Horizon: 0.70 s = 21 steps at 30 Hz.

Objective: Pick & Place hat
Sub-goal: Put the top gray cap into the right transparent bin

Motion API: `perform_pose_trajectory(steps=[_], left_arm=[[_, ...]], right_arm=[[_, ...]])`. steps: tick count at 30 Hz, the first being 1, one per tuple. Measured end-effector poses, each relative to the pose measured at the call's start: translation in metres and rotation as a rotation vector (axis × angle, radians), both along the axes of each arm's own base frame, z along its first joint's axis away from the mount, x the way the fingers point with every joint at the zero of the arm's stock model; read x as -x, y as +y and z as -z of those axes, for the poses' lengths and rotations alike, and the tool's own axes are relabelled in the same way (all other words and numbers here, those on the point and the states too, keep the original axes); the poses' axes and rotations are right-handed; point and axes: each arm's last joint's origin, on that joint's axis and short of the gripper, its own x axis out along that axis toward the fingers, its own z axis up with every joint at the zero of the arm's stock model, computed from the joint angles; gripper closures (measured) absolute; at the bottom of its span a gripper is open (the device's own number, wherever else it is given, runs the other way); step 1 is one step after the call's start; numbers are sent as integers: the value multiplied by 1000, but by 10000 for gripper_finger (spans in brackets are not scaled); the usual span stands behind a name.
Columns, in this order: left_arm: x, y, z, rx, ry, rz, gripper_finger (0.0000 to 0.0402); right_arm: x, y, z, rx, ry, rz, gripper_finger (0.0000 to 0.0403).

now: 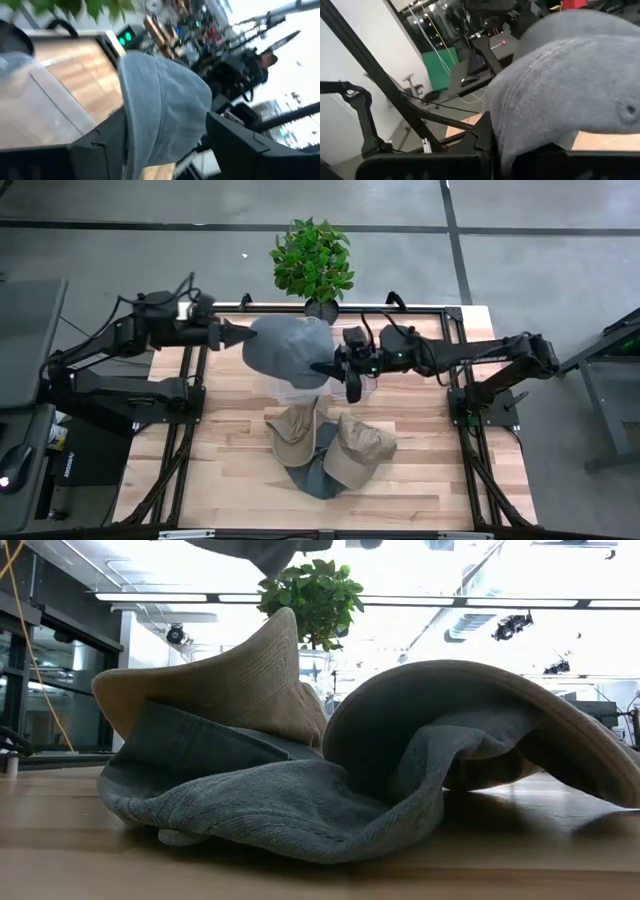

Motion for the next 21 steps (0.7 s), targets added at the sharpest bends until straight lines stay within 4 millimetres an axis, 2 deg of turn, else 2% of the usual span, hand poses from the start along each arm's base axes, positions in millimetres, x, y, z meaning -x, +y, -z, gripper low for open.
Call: perform_pose_trajectory(steps=[8, 21], left_arm=[[28, -3, -5, 9, -50, -126, 160], [31, -4, 2, 62, 10, -135, 160]], right_arm=[[7, 0, -23, 76, 133, 43, 385], [39, 4, -52, 102, 434, 151, 385]])
